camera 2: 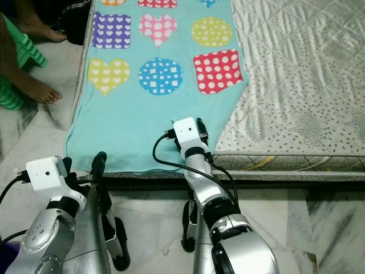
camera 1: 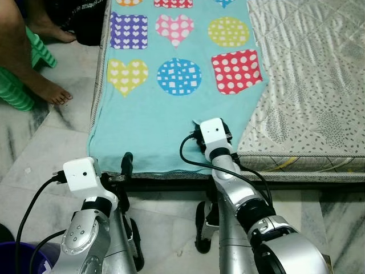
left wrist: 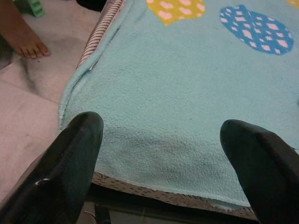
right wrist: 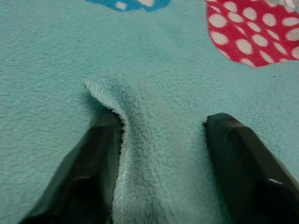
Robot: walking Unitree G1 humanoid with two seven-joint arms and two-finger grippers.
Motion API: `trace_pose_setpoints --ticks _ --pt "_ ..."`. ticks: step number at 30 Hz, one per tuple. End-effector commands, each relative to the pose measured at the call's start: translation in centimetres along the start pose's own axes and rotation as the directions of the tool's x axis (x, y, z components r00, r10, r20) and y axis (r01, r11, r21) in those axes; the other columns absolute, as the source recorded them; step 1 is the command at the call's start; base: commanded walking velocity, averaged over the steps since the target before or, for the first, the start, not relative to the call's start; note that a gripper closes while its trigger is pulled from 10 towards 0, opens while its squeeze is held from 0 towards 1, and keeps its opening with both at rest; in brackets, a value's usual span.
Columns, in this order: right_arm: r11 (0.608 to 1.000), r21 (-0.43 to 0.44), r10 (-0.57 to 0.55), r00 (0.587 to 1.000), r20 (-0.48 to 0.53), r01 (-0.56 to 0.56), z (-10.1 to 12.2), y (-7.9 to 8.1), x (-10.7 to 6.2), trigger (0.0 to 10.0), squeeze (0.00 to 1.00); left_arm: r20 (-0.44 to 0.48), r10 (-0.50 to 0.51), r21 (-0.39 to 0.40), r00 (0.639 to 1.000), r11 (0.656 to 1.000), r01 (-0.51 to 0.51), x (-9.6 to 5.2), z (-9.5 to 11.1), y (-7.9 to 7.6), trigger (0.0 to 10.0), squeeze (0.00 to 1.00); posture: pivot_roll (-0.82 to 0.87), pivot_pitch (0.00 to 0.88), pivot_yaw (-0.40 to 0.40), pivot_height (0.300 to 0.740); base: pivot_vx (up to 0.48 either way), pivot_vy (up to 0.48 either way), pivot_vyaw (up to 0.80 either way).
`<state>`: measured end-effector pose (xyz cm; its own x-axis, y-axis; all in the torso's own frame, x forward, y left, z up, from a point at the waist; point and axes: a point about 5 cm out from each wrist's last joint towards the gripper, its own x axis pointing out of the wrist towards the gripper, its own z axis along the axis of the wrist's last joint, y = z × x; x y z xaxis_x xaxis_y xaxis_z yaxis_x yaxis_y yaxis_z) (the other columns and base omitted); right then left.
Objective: Clean up the room
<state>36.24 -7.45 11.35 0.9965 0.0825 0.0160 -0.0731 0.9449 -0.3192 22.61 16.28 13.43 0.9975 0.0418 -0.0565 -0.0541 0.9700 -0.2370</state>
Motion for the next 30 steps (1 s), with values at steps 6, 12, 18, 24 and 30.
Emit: trace_pose_setpoints --ticks 6,12,18,24,30 --pt "1.0 0.024 -0.018 0.999 -0.035 0.019 -1.1 -0.3 -0.3 0.0 0.0 -0.019 0.021 0.006 1.0 1.0 -0.021 -0.2 -0.2 0.4 10.0 0.0 0.01 0.367 -0.033 0.532 0.0 0.0 0.0" --pt "0.997 0.071 -0.015 1.0 -0.012 0.016 -1.2 -1.0 -0.5 0.0 0.0 -0.015 0.024 0.007 1.0 1.0 -0.023 -0.4 -0.1 0.4 10.0 0.0 0.01 0.361 -0.032 0.532 0.0 0.0 0.0" --pt "0.988 0.147 -0.04 0.999 -0.029 0.044 -1.8 -2.2 -1.2 0.0 0.0 -0.016 0.028 0.007 0.999 1.0 -0.028 -0.4 -0.2 0.6 10.0 0.0 0.01 0.357 -0.03 0.532 0.0 0.0 0.0" --pt "0.972 0.234 -0.013 1.0 -0.029 0.02 -1.8 -2.5 -1.5 0.0 0.0 -0.016 0.028 0.007 0.999 1.0 -0.028 -0.3 -0.2 0.7 10.0 0.0 0.01 0.354 -0.026 0.532 0.0 0.0 0.0" --pt "0.927 0.375 0.01 0.999 -0.036 0.004 -2.1 -2.7 -2.0 0.0 0.0 -0.018 0.031 0.011 0.999 0.999 -0.031 -0.3 -0.2 0.9 10.0 0.0 0.0 0.351 -0.025 0.532 0.0 0.0 0.0"
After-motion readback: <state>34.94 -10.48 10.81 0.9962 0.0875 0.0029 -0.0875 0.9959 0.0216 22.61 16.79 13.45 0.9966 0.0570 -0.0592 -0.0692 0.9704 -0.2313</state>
